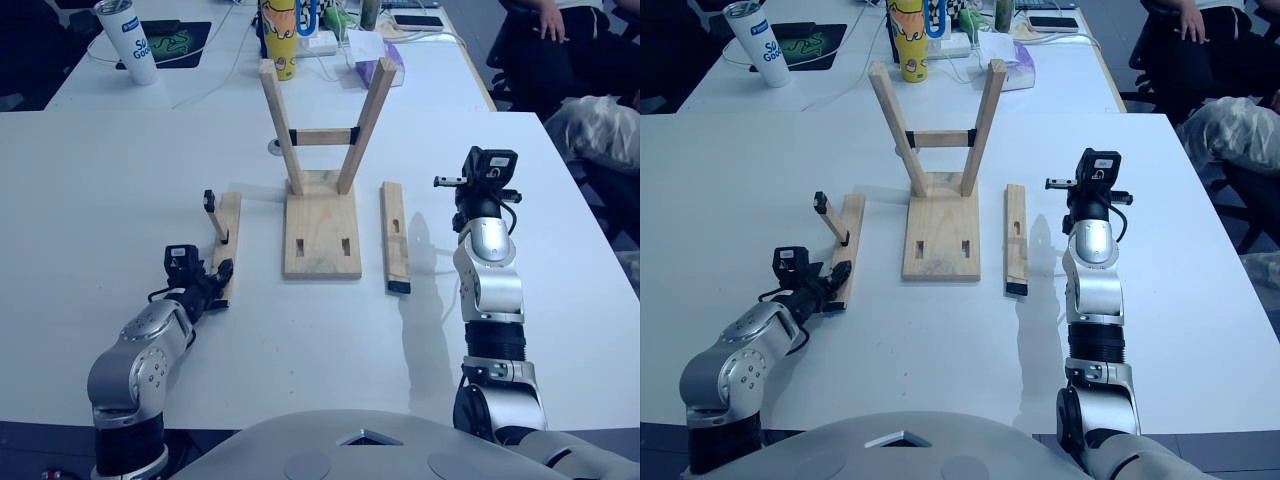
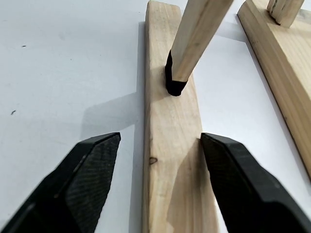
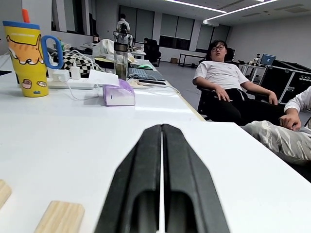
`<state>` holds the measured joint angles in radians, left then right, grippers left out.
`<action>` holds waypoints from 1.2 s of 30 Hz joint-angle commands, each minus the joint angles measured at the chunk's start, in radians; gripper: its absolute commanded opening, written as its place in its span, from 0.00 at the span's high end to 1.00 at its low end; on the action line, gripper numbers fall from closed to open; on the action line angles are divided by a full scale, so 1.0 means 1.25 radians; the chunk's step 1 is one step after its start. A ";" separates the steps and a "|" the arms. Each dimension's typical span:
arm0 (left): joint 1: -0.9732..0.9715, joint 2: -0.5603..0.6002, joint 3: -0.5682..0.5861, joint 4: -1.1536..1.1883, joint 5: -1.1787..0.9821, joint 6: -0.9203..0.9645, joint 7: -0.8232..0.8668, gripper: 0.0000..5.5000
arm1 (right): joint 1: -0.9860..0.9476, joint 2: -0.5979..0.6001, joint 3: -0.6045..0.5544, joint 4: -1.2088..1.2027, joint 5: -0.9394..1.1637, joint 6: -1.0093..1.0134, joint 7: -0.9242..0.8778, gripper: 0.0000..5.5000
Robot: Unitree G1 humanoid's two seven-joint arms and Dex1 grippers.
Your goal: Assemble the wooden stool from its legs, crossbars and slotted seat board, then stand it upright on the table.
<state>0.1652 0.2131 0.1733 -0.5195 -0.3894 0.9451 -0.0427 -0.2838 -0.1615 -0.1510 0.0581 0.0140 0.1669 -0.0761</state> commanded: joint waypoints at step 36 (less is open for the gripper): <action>0.015 -0.012 -0.079 0.076 0.094 -0.056 -0.006 0.63 | -0.017 0.004 0.007 -0.011 -0.007 0.030 0.028 1.00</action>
<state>0.1846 0.2004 0.0850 -0.4527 -0.2760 0.8487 -0.0466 -0.3032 -0.1612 -0.1413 0.0414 0.0071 0.2044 -0.0334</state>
